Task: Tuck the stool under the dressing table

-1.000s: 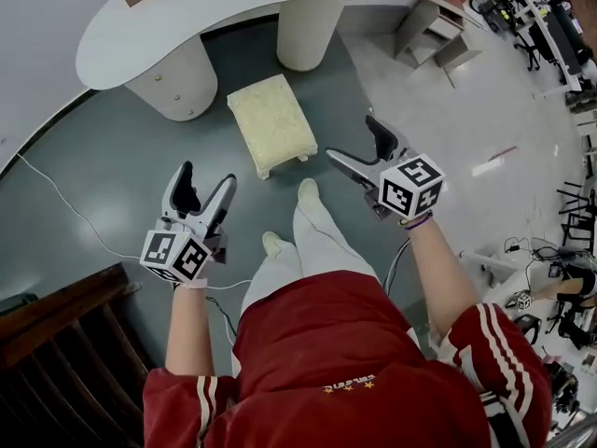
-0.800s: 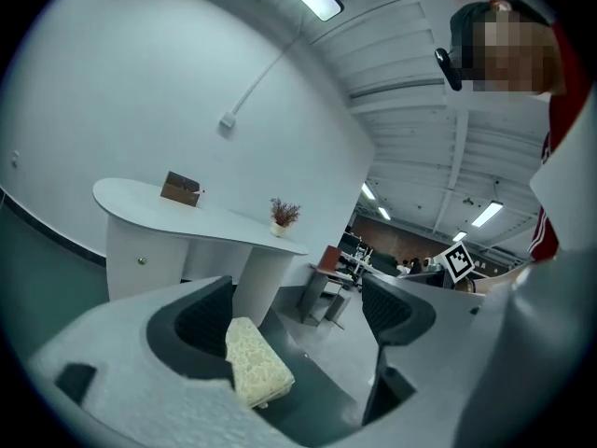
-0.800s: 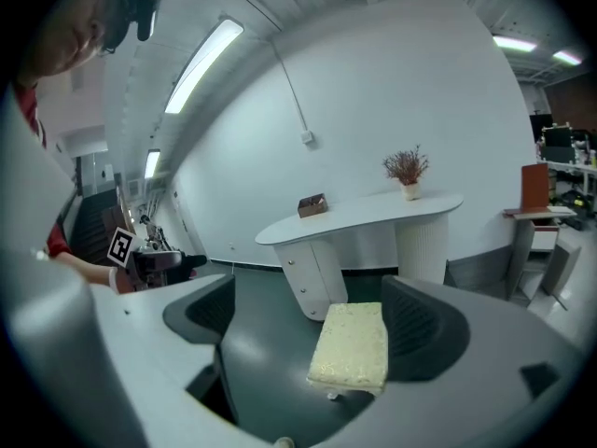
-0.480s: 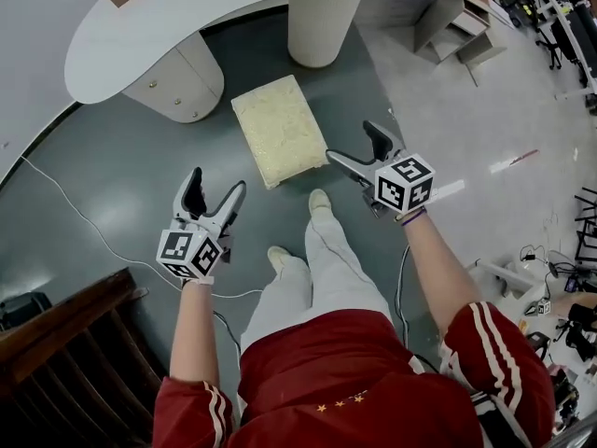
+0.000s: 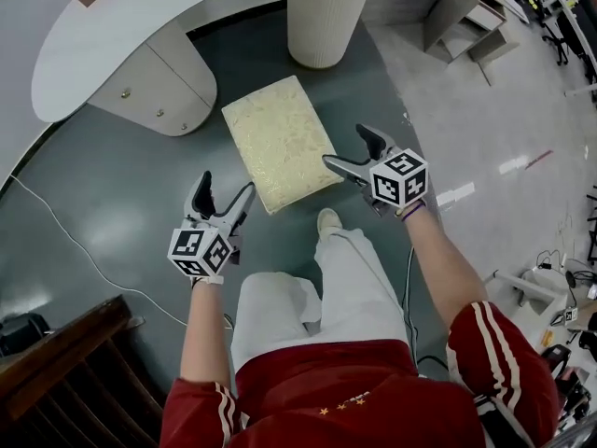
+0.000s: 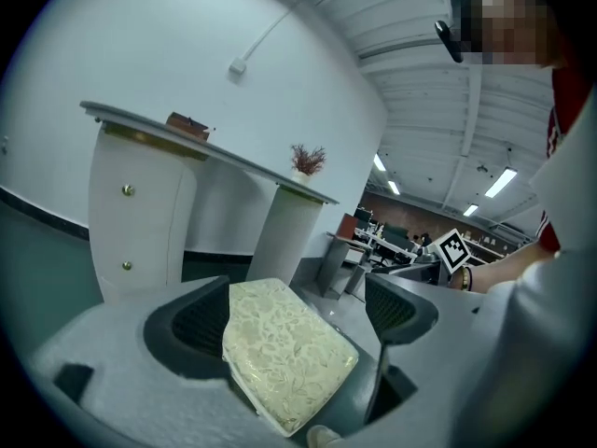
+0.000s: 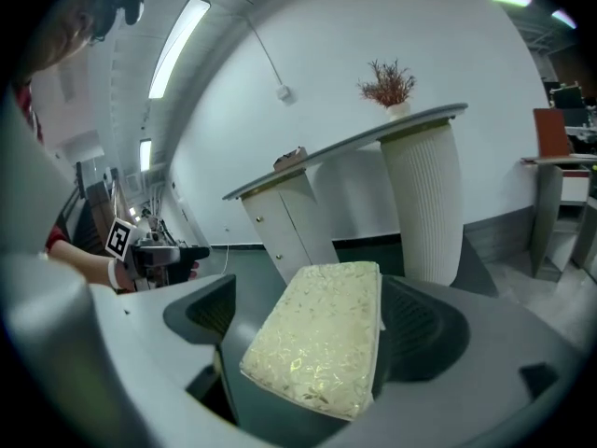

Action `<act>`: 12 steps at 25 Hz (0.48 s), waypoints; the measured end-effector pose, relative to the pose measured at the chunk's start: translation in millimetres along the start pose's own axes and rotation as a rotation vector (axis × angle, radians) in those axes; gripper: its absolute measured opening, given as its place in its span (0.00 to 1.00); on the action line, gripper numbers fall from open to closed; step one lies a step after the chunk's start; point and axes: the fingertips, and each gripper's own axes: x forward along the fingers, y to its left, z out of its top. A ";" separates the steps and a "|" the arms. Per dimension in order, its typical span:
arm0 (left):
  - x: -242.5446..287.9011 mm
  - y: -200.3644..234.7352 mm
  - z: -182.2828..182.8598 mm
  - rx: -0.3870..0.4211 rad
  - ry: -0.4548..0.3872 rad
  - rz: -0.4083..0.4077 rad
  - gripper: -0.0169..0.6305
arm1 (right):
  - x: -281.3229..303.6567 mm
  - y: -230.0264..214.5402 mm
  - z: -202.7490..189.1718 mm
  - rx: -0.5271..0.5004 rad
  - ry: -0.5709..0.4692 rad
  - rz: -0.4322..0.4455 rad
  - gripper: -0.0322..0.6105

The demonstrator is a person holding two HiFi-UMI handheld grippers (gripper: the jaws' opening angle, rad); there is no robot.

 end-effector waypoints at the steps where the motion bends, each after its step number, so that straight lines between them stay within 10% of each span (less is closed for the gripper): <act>1: 9.1 9.6 -13.4 -0.007 0.006 -0.001 0.73 | 13.2 -5.8 -11.9 -0.006 0.011 0.008 0.79; 12: 100.0 77.9 -158.7 -0.086 0.071 -0.059 0.73 | 120.0 -73.3 -125.5 0.056 0.072 0.137 0.81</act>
